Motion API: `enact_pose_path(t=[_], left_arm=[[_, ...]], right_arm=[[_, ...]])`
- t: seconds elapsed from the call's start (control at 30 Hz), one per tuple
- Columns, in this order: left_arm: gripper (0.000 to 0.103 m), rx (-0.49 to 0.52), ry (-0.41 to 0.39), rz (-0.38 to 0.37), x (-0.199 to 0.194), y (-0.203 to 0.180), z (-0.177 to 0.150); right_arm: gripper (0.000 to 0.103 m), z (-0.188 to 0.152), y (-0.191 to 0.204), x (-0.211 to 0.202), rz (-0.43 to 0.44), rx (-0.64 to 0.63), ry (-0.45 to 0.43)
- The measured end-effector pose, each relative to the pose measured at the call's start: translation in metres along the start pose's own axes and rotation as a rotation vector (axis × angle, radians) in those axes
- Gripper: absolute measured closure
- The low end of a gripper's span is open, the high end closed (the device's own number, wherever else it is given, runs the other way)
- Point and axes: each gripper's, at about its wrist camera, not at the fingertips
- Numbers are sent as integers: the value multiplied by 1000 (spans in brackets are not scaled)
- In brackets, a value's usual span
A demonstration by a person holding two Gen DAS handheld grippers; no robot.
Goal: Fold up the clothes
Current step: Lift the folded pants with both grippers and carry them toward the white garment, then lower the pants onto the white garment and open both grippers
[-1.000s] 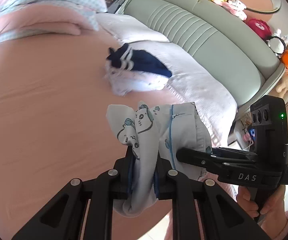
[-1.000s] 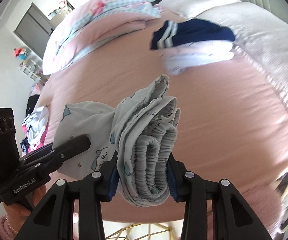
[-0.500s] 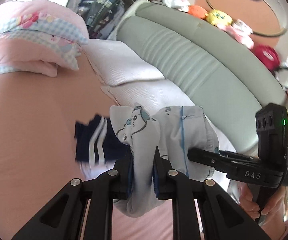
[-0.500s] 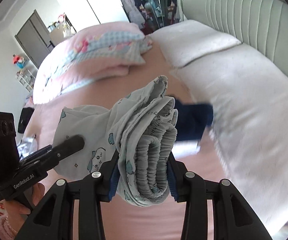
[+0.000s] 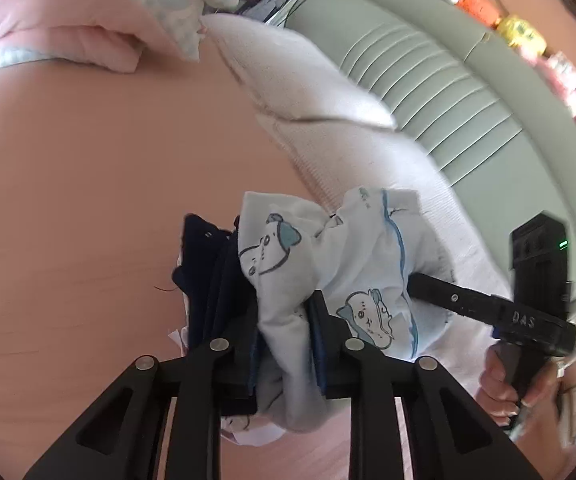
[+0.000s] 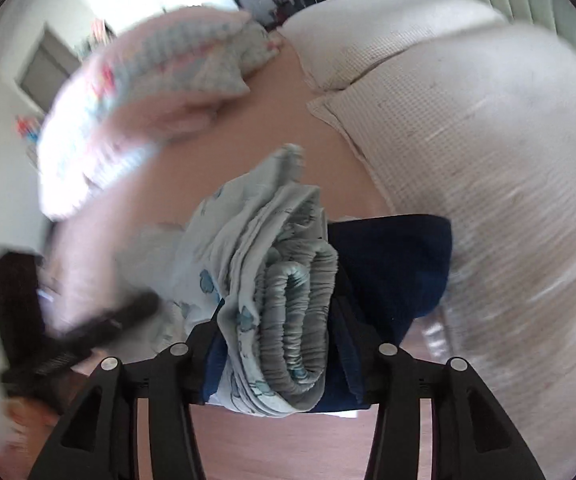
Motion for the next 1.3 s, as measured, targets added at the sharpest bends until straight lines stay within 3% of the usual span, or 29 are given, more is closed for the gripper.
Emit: enact_pose_path(t=[0.1, 0.17, 0.27, 0.4, 0.47, 0.53, 0.73, 0.9, 1.03, 1.07, 1.13, 1.2, 1.3], left_arm=[[83, 106, -176, 126, -48, -18, 0], [83, 189, -245, 113, -65, -36, 1], [83, 284, -206, 22, -48, -60, 7], [83, 295, -36, 68, 9, -64, 5], [83, 313, 9, 112, 24, -61, -5], [86, 345, -5, 112, 20, -59, -12], [94, 288, 1, 82, 2, -35, -12], [93, 269, -60, 145, -32, -31, -14], [91, 211, -54, 128, -54, -27, -22], [88, 205, -56, 132, -60, -27, -25], [73, 183, -64, 132, -77, -26, -36], [36, 155, -76, 124, -96, -21, -46], [33, 106, -71, 128, -120, -10, -57]], right_arm=[[53, -7, 2, -37, -53, 3, -107], [53, -15, 11, -58, -124, -25, -201], [53, -19, 29, -39, -183, -108, -172], [53, -24, 54, -13, -261, -219, -134], [53, -25, 48, 1, -302, -237, -93], [46, -25, 40, -2, -282, -215, -91], [43, -32, 24, -22, -219, -151, -135], [43, -37, 11, -40, -170, -99, -172], [40, -43, 24, -71, -244, -105, -207], [40, -47, 32, -77, -242, -106, -203], [40, -55, 48, -90, -240, -110, -195], [35, -66, 69, -99, -266, -116, -172], [32, -87, 98, -99, -326, -129, -146]])
Point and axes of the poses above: each gripper's, at about its wrist camera, not at the fingertips, and x roughly the way its jaws point, y to its left, z to its top, and after that the axes turned 2 degrees about x, right-handed
